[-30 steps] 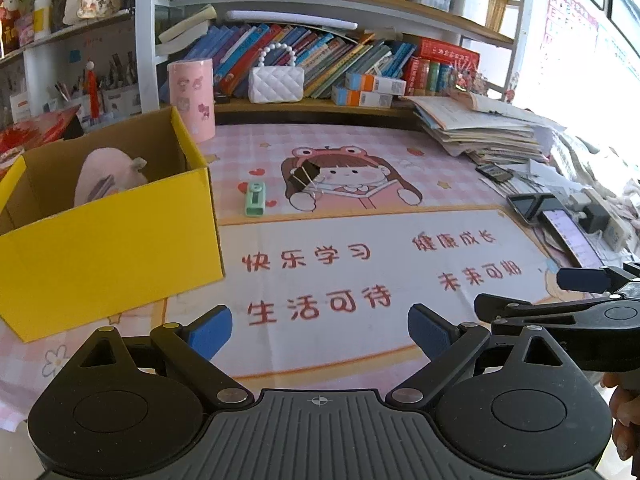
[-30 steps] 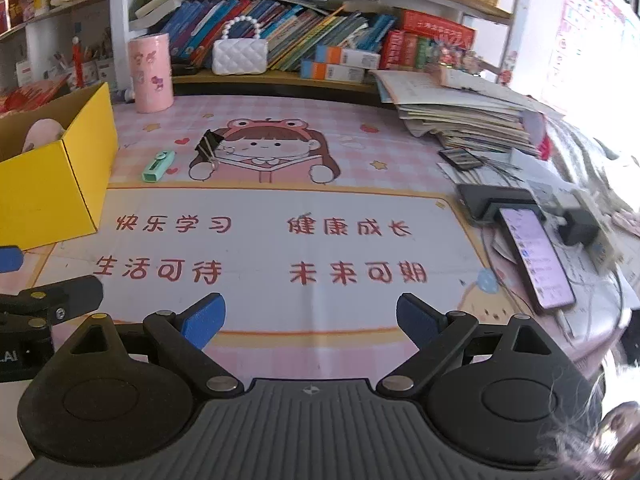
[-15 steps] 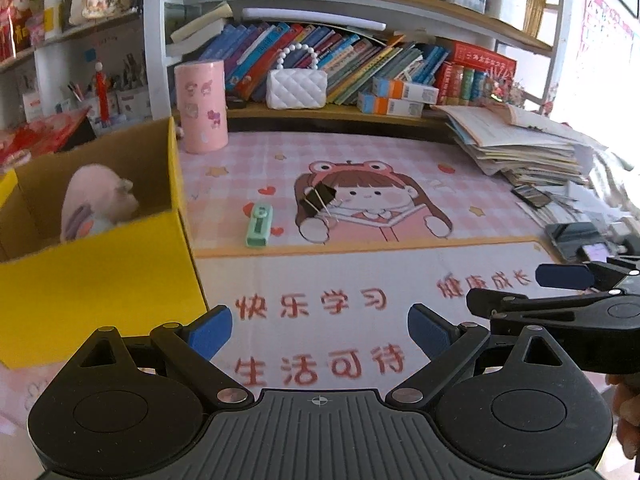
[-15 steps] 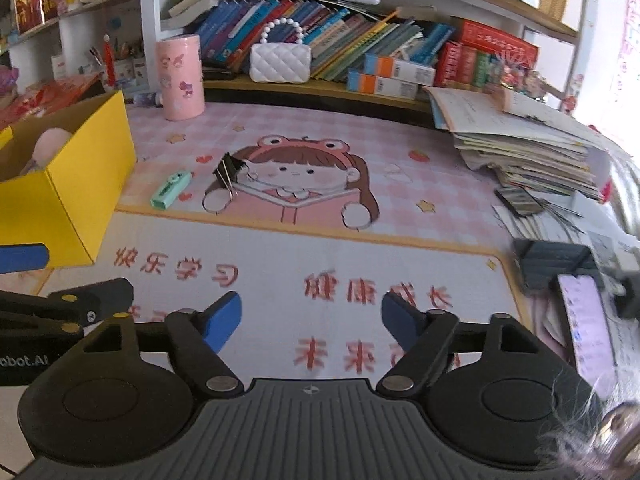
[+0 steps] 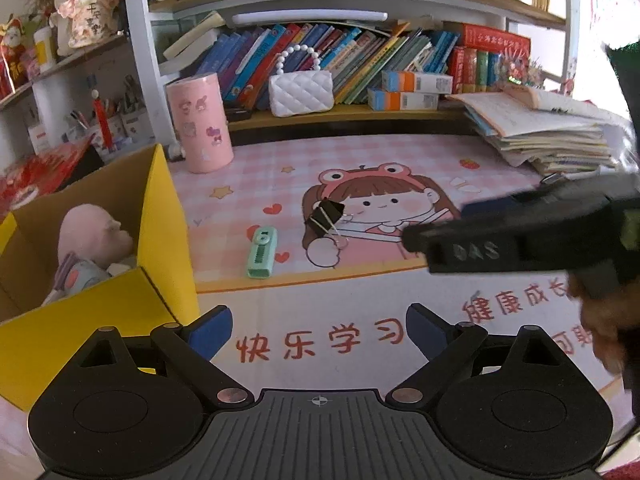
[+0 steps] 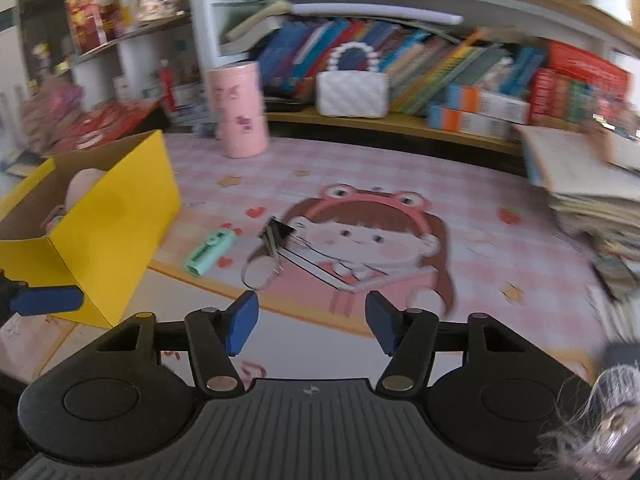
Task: Organize objects
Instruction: 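Grasp the mint-green clip with the left tool while the right tool grasps the binder clip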
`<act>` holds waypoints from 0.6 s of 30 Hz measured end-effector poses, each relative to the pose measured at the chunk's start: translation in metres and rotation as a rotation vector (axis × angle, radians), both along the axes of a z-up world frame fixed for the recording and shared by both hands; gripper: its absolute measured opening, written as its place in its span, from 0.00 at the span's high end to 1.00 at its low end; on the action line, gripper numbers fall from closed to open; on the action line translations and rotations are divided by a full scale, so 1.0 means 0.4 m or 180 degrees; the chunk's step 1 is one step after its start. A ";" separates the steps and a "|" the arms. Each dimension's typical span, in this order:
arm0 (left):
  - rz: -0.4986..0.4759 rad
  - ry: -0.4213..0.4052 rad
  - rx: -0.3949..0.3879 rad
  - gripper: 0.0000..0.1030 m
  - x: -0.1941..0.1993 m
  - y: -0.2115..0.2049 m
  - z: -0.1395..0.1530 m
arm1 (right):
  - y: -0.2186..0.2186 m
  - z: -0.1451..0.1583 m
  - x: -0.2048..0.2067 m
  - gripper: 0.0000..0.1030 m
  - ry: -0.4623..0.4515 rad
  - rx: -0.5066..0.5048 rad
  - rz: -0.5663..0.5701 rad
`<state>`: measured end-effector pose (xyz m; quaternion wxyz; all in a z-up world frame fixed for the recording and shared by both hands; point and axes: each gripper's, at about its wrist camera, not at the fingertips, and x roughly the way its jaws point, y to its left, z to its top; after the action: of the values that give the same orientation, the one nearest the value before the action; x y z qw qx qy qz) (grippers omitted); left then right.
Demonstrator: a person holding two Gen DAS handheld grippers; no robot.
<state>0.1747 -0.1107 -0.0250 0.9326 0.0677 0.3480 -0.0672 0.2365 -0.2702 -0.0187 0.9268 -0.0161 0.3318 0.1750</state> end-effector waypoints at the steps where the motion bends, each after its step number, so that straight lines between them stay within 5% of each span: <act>1: 0.0018 0.0008 0.0018 0.09 0.004 -0.002 -0.002 | 0.004 -0.004 0.020 0.45 -0.0003 0.0003 0.0087; 8: 0.0092 0.0033 0.0148 0.11 0.032 -0.021 -0.008 | 0.053 -0.049 0.163 0.49 0.0064 -0.0068 0.0583; 18: 0.0164 0.0043 0.0356 0.11 0.058 -0.035 -0.007 | 0.094 -0.135 0.301 0.67 0.0599 0.0277 0.0624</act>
<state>0.1981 -0.1246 -0.0279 0.9264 0.1102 0.3592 -0.0241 0.3568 -0.2328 -0.0728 0.8699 0.0083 0.4061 0.2797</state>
